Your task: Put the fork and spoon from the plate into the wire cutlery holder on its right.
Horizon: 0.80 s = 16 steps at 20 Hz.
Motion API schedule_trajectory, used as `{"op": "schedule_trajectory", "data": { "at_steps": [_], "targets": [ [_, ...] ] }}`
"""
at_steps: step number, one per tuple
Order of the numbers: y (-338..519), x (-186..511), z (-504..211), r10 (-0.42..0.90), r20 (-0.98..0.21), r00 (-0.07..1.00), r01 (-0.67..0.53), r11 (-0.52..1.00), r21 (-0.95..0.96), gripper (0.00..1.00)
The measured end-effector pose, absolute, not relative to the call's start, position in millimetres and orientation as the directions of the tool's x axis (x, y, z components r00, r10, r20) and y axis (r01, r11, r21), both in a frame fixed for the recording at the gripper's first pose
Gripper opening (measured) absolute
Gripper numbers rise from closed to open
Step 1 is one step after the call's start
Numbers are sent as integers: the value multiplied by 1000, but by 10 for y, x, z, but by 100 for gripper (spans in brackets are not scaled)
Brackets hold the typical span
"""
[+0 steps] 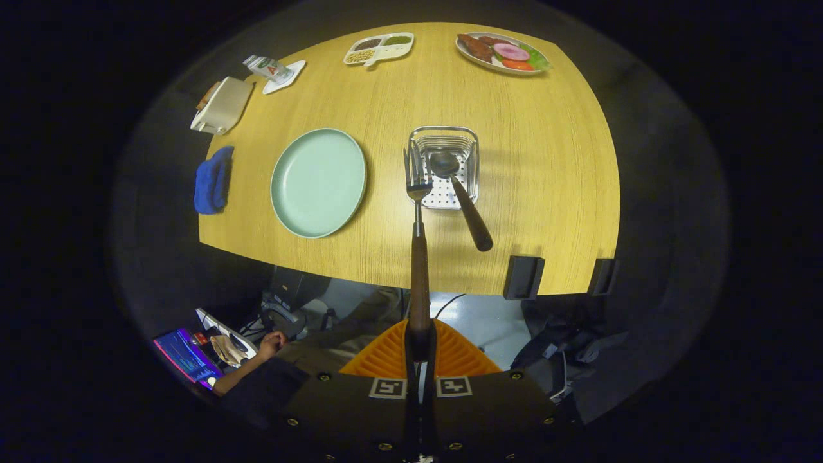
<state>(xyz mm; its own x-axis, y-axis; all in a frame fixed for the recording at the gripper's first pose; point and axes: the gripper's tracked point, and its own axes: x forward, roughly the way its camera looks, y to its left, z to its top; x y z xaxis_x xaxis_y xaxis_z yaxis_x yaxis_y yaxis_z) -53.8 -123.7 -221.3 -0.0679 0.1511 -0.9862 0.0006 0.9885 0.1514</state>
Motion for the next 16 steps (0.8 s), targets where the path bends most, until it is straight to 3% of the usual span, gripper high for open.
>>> {"op": "schedule_trajectory", "data": {
  "at_steps": [5,16],
  "targets": [
    [-1214,-429,-2290,209,-972,-111,87,976,200,3],
    [-1208,-195,-2489,184,-952,-246,103,981,163,2]
  ]
}}
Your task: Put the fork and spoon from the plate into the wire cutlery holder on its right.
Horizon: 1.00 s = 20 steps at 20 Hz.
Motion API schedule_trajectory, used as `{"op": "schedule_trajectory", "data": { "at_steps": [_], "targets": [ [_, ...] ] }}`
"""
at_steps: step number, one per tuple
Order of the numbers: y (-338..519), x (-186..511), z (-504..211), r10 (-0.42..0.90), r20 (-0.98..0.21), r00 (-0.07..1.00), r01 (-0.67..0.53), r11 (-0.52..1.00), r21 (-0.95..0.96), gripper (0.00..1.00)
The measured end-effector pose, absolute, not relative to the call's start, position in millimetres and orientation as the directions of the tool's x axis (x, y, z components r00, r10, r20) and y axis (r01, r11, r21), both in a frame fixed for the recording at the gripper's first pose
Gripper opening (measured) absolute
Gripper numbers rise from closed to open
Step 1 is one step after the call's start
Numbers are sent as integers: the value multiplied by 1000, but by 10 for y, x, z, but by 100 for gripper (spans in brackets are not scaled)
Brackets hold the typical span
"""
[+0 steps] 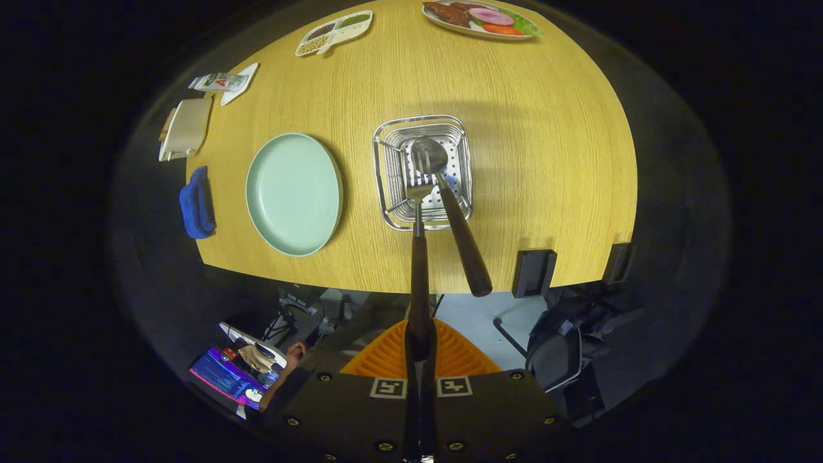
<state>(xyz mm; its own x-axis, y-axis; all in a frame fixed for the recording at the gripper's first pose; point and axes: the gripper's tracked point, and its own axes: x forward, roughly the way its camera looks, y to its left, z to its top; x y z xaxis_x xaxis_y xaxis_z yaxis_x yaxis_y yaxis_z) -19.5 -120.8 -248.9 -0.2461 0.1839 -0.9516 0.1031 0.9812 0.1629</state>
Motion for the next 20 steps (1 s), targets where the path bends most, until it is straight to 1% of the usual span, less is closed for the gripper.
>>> {"op": "schedule_trajectory", "data": {
  "at_steps": [2,3,6,7,11,13,15,17,18,20],
  "targets": [
    [-1211,-162,-2499,181,-946,-270,95,982,161,2],
    [-1208,-147,-2501,175,-944,-278,89,984,156,7],
    [-1216,-68,-2479,158,-945,-286,68,987,144,7],
    [-1200,-50,-2481,160,-946,-282,67,987,147,11],
    [-1270,86,-2369,146,-961,-234,50,989,138,13],
    [-1301,165,-2265,145,-974,-175,47,989,138,15],
    [-1294,246,-2093,157,-984,-87,60,987,152,16],
    [-1222,382,-1894,169,-984,63,54,983,173,18],
    [-1139,426,-1792,185,-973,139,40,981,192,21],
    [-996,444,-1627,190,-940,283,15,979,203,21]
  ]
}}
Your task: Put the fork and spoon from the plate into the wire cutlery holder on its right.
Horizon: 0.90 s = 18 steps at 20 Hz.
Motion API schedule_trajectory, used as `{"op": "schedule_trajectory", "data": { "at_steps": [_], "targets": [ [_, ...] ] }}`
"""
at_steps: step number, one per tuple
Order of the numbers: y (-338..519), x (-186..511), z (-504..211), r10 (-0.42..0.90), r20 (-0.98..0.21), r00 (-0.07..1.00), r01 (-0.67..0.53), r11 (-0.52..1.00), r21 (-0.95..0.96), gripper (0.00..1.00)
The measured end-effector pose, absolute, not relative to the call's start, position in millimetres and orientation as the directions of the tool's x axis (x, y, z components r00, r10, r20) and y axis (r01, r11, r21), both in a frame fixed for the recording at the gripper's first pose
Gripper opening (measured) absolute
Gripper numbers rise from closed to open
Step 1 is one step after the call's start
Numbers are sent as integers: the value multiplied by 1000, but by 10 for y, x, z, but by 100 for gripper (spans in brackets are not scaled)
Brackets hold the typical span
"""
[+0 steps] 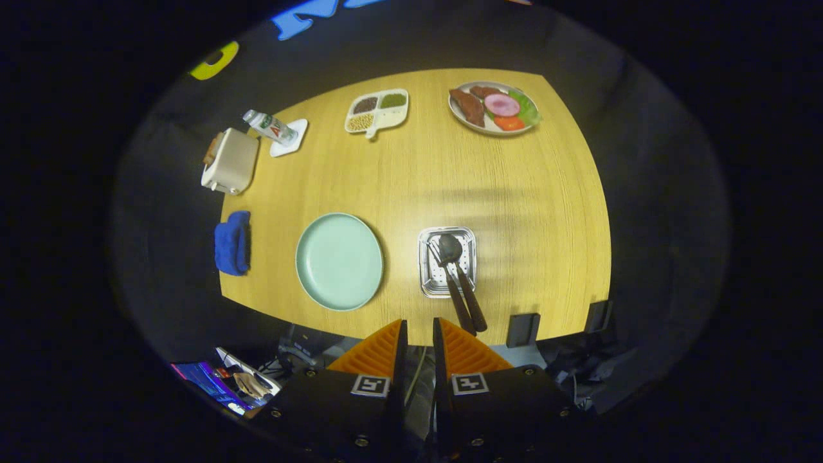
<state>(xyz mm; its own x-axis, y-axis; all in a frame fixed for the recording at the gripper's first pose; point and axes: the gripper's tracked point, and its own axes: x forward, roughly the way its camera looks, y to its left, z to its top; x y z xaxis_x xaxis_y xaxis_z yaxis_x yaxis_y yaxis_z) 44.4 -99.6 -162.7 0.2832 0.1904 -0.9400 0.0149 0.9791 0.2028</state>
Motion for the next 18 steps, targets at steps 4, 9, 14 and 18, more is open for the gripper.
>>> {"op": "schedule_trajectory", "data": {
  "at_steps": [4,9,14,18],
  "targets": [
    [-715,556,-1207,131,-760,636,-51,990,128,21],
    [-455,556,-510,51,-342,938,-23,996,84,21],
    [-223,346,-157,-12,-97,995,16,999,45,21],
    [0,154,-131,-20,-18,1000,19,999,-29,33]
  ]
}}
